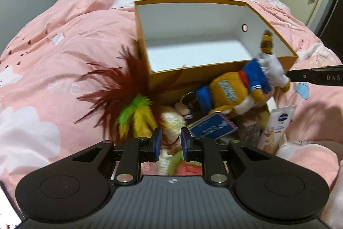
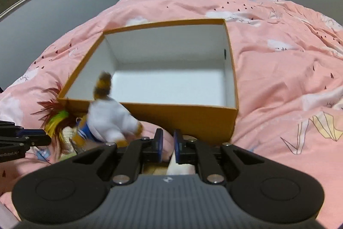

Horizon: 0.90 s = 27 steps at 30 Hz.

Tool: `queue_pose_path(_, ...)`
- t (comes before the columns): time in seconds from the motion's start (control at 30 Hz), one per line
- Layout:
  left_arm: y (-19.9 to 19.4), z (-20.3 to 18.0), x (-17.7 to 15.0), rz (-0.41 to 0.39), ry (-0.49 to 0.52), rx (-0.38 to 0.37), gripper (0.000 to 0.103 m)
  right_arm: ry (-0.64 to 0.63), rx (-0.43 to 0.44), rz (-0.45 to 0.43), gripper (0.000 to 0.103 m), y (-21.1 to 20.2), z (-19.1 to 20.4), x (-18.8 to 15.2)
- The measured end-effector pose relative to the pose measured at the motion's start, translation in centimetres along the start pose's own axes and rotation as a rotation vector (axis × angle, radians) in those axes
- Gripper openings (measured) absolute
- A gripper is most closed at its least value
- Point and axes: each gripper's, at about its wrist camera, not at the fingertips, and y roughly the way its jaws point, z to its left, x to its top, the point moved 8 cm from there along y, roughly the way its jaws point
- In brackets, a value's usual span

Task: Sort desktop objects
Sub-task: 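Lift both plushes and carry them over the open box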

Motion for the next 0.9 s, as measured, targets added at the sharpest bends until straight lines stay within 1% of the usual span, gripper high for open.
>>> queue_pose_path(0.1,0.5,-0.6,-0.1,0.006,-0.001,-0.034,0.022,-0.003,0.051,-0.035,0.015,-0.8,0.5,0.7)
queue_pose_path(0.13,0.9,-0.7,-0.2,0.017,-0.005,-0.038,0.022,-0.012,0.068,-0.045,0.019,-1.0,0.9,1.0)
queue_pose_path(0.17,1.3,-0.7,-0.3,0.031,-0.012,-0.034,0.023,-0.025,0.092,-0.053,0.025,-1.2,1.4,1.3)
queue_pose_path(0.2,1.7,-0.6,-0.3,0.042,-0.021,-0.022,0.024,-0.041,0.123,-0.060,0.029,-1.4,2.0,1.5)
queue_pose_path(0.23,2.1,-0.6,-0.4,0.048,-0.030,-0.007,0.030,-0.055,0.147,-0.062,0.038,-1.4,2.6,1.8)
queue_pose_path(0.27,2.4,-0.4,-0.4,0.050,-0.040,0.010,0.034,-0.071,0.165,-0.064,0.044,-1.5,3.3,1.8)
queue_pose_path(0.33,2.9,-0.1,-0.3,0.045,-0.059,0.035,0.048,-0.107,0.184,-0.066,0.048,-1.4,4.2,1.9)
queue_pose_path(0.37,3.1,0.0,-0.2,0.041,-0.073,0.039,0.052,-0.123,0.188,-0.065,0.051,-1.2,4.6,1.9)
queue_pose_path(0.4,3.3,0.2,-0.1,0.039,-0.087,0.037,0.052,-0.140,0.190,-0.061,0.054,-1.0,4.9,1.9)
queue_pose_path(0.47,3.6,0.4,0.1,0.044,-0.111,0.037,0.052,-0.181,0.191,-0.056,0.063,-0.5,5.6,2.0)
queue_pose_path(0.6,4.6,0.7,0.4,0.061,-0.130,0.040,0.052,-0.237,0.177,-0.032,0.067,1.2,6.6,1.9)
queue_pose_path(0.67,5.2,0.8,0.4,0.077,-0.137,0.041,0.052,-0.239,0.181,-0.013,0.069,2.1,6.7,1.9)
queue_pose_path(0.73,5.5,0.9,0.4,0.077,-0.137,0.054,0.052,-0.214,0.202,0.004,0.069,2.7,6.7,1.8)
queue_pose_path(0.8,5.6,1.0,0.3,0.072,-0.136,0.058,0.043,-0.190,0.222,0.021,0.069,3.1,6.8,1.8)
queue_pose_path(0.83,5.7,1.1,0.2,0.069,-0.144,0.052,0.034,-0.183,0.231,0.030,0.068,3.3,6.8,1.6)
queue_pose_path(0.9,5.5,1.3,0.2,0.063,-0.156,0.046,0.033,-0.176,0.249,0.042,0.066,3.5,7.1,1.3)
